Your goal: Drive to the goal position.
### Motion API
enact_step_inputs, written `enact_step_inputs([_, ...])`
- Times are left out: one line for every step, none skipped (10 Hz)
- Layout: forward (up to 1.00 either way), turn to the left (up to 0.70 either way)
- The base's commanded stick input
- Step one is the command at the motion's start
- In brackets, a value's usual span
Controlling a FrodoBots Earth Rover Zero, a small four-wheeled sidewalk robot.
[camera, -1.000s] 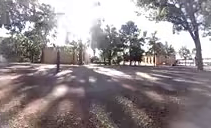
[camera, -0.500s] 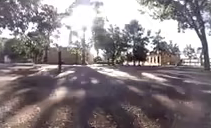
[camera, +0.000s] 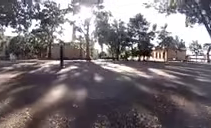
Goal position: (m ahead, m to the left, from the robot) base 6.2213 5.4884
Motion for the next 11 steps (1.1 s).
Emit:
enact_step_inputs([0.70, 0.00])
enact_step_inputs([0.70, 0.00])
enact_step_inputs([0.70, 0.00])
enact_step_inputs([0.70, 0.00])
enact_step_inputs([0.70, 0.00])
enact_step_inputs([0.70, 0.00])
enact_step_inputs([0.70, 0.00])
enact_step_inputs([0.70, 0.00])
enact_step_inputs([0.70, 0.00])
enact_step_inputs([0.70, 0.00])
enact_step_inputs([0.70, 0.00])
